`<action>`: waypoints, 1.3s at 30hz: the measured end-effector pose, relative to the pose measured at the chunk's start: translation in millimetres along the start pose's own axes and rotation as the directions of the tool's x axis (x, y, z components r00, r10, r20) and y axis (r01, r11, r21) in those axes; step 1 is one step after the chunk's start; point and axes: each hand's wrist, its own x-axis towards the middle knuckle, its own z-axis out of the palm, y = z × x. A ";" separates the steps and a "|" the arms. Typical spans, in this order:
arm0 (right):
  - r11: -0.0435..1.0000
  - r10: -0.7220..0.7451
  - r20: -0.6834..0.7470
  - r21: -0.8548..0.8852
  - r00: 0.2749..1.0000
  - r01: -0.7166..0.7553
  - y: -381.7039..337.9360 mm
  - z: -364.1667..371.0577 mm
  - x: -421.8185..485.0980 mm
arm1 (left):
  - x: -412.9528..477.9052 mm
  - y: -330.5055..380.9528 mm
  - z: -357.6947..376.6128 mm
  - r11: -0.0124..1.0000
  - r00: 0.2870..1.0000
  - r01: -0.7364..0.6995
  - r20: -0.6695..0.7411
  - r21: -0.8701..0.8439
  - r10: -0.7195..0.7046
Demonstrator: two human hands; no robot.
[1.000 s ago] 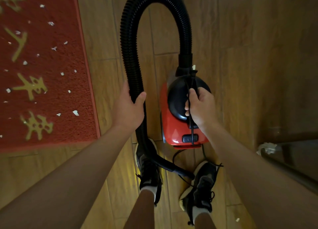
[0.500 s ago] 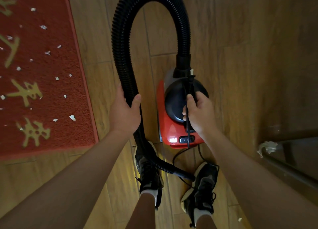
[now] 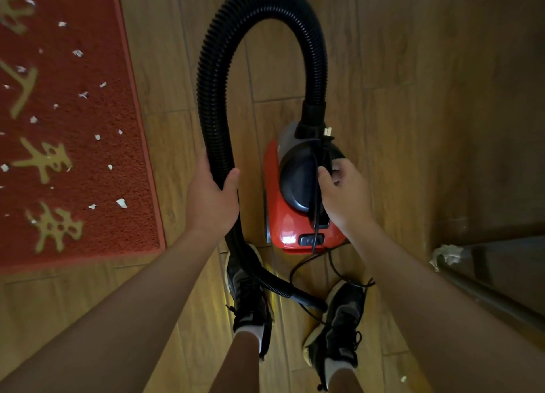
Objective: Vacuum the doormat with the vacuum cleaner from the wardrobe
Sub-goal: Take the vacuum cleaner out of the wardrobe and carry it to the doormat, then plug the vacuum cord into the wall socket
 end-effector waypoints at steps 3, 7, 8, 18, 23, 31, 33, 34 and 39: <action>1.000 -0.021 -0.036 0.020 0.999 0.022 -4.3 -6.0 2.4 | -0.7 1.6 -3.0 1.000 1.000 0.001 -0.009 0.001 -0.001; 1.000 -0.009 -0.059 0.020 0.998 0.011 -10.7 -7.3 10.4 | -4.3 2.9 -5.1 1.000 1.000 0.004 0.002 0.010 -0.004; 1.000 -0.002 -0.061 0.012 0.998 0.003 -11.8 -6.4 13.0 | -5.7 3.5 -5.4 1.000 1.000 0.004 -0.002 0.012 -0.004; 1.000 0.019 -0.123 -0.014 0.992 -0.020 -24.2 0.3 31.5 | -5.8 -2.8 -12.4 0.999 1.000 0.009 -0.001 0.034 -0.009; 1.000 0.016 -0.105 0.000 0.994 -0.016 -25.5 -5.1 26.6 | -8.6 -4.0 -14.7 0.999 0.999 0.039 -0.005 0.035 -0.039; 0.995 -0.025 -0.036 0.094 0.999 0.029 -32.5 -22.2 5.6 | -22.6 2.8 -26.1 0.994 0.998 0.053 -0.022 0.098 -0.051; 0.993 -0.035 -0.021 0.113 0.999 0.038 -33.3 -29.0 -0.5 | -28.1 8.5 -28.0 0.991 0.998 0.057 -0.044 0.117 -0.053; 0.991 -0.037 -0.011 0.126 0.999 0.038 -33.9 -33.0 -4.1 | -31.1 10.7 -28.6 0.991 0.997 0.056 -0.059 0.123 -0.049; 0.979 -0.071 0.042 0.193 0.997 0.062 -36.7 -56.3 -19.5 | -53.2 18.9 -27.2 0.983 0.996 0.006 -0.089 0.185 0.011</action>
